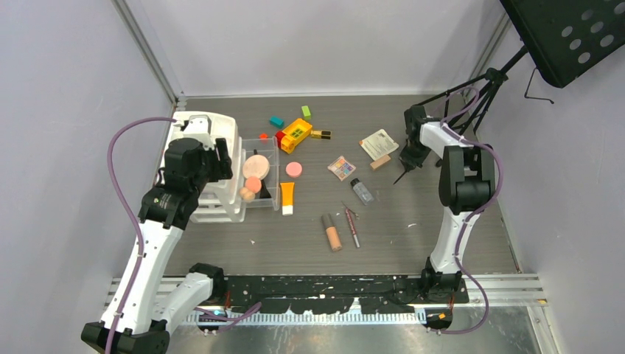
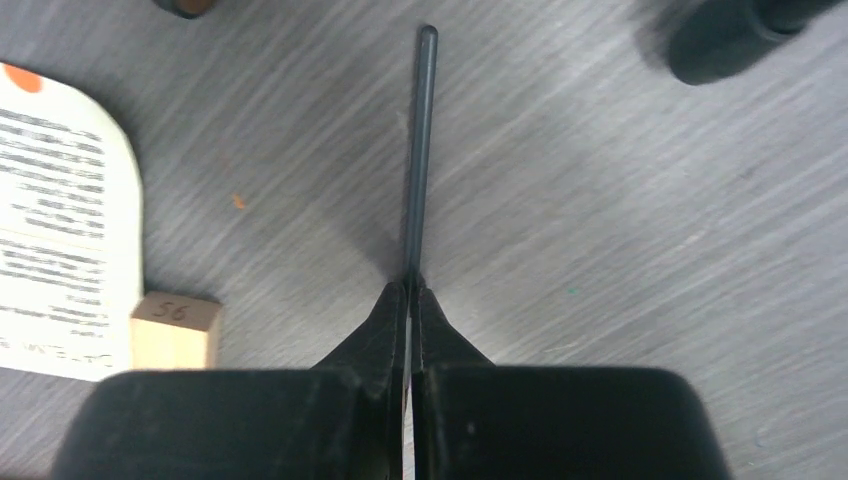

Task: Organize the makeup
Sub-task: Move the makeup tool to the center of the board, then pick up the makeup tool from the center of the board.

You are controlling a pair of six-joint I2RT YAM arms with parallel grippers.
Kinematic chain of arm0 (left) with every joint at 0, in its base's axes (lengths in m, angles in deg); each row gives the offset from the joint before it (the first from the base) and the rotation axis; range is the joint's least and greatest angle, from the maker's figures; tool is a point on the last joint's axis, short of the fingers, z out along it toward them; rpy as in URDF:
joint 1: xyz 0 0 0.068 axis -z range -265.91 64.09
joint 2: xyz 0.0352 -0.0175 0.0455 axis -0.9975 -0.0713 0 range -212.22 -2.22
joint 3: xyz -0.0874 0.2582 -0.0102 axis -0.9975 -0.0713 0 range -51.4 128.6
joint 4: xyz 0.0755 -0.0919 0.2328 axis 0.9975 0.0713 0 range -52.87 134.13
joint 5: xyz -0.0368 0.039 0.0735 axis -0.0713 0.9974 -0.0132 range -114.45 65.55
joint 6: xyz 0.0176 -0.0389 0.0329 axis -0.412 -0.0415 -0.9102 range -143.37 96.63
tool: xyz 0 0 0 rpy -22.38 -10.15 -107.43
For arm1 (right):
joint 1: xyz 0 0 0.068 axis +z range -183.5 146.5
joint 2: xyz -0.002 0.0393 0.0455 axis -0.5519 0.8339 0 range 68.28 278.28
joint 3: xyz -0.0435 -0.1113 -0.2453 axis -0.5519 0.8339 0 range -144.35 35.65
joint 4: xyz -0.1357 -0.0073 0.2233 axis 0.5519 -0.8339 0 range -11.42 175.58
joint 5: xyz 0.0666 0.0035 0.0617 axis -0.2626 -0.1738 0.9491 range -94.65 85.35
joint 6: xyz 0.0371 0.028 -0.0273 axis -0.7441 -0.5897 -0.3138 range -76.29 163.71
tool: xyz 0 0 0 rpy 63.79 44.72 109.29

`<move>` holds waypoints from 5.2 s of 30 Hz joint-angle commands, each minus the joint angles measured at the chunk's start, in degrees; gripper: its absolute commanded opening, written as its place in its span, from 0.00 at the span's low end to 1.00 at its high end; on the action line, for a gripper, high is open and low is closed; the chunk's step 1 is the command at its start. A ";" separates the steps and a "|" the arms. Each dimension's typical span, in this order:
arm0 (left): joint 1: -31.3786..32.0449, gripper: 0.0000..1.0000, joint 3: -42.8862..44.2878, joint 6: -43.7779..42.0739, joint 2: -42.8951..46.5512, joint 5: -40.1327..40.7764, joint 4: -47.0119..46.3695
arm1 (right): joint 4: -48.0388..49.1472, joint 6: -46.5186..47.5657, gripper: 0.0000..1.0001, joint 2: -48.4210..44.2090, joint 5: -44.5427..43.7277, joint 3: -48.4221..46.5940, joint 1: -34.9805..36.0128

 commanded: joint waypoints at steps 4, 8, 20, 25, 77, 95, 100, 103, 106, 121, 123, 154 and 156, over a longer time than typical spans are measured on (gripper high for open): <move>0.20 0.62 1.00 -0.83 0.40 0.35 -1.79 | -0.76 3.49 0.01 -8.42 -4.81 3.43 1.36; 0.18 0.62 0.99 -0.83 0.55 0.57 -1.77 | -0.77 4.32 0.01 -12.14 -2.75 1.90 4.19; 0.17 0.62 0.99 -0.83 0.93 1.03 -1.72 | 10.53 0.62 0.02 -12.51 12.45 -8.56 27.67; 0.18 0.62 0.84 -0.94 1.37 1.86 -1.69 | 14.36 -0.22 0.03 -5.92 17.74 -18.83 36.64; 0.17 0.62 0.48 -0.83 2.33 1.67 -1.77 | -13.43 9.45 0.44 32.96 -3.60 -56.56 38.40; 0.17 0.63 0.43 -0.74 2.36 1.20 -1.83 | -14.22 9.73 0.21 24.64 -7.70 -39.95 36.01; 0.17 0.63 0.40 -0.76 2.34 1.39 -1.76 | -14.15 10.06 0.05 24.58 -7.75 -39.93 35.54; 0.17 0.63 0.44 -0.77 2.27 1.36 -1.76 | -13.53 10.19 0.01 23.01 -8.65 -39.21 35.45; 0.17 0.63 0.45 -0.75 2.23 1.28 -1.81 | -11.63 10.52 0.00 19.96 -9.16 -37.55 35.32; 0.17 0.63 0.50 -0.83 2.21 1.54 -1.74 | -0.36 5.19 0.12 2.54 1.91 -30.78 36.26; 0.17 0.63 0.49 -0.83 2.34 1.54 -1.73 | -0.39 4.52 0.26 3.05 -0.61 -29.55 35.30; 0.17 0.63 0.36 -0.74 2.80 1.10 -1.68 | -6.27 -4.87 0.54 18.47 -0.95 -33.82 31.76; 0.17 0.63 0.40 -0.74 2.77 1.10 -1.76 | -6.29 -4.78 0.53 17.25 -1.71 -31.38 31.87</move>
